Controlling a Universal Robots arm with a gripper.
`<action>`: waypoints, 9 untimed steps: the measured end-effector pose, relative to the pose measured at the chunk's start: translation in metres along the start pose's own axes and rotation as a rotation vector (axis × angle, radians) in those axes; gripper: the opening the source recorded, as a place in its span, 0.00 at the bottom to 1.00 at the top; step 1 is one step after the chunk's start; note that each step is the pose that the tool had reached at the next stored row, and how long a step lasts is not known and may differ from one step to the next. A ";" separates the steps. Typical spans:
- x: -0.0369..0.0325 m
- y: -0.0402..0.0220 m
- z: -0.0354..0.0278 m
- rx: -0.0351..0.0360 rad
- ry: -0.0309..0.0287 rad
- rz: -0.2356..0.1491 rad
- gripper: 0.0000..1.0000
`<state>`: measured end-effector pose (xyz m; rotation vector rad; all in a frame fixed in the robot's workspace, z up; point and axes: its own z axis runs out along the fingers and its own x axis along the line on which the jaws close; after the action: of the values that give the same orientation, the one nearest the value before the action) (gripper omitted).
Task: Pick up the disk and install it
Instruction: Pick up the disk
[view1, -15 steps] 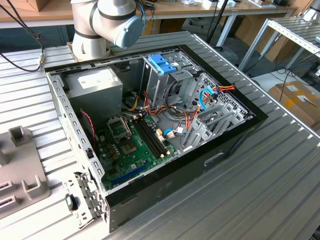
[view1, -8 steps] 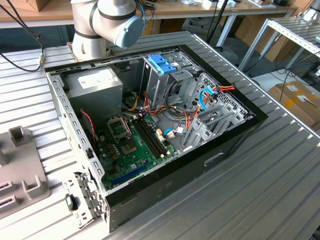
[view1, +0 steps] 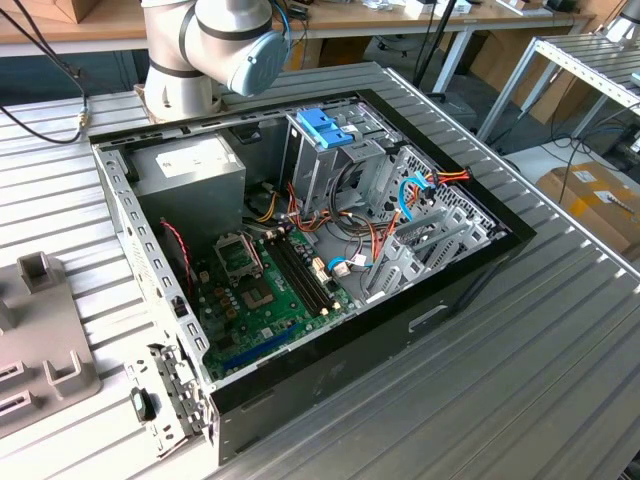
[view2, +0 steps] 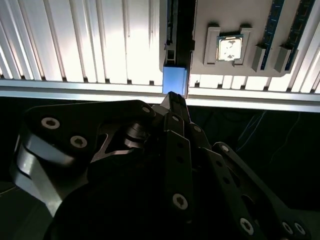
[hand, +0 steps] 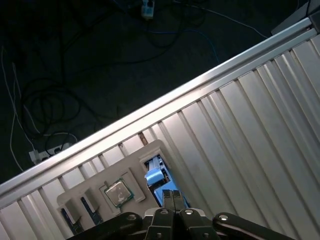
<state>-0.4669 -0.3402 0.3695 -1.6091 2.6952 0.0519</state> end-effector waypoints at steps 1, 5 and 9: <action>-0.0002 -0.0003 0.0001 -0.0002 0.0003 -0.009 0.11; -0.0009 -0.0016 0.0010 -0.0011 0.0016 -0.058 0.11; -0.0016 -0.0030 0.0024 -0.0025 0.0036 -0.131 0.11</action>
<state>-0.4635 -0.3402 0.3671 -1.7839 2.5855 0.0520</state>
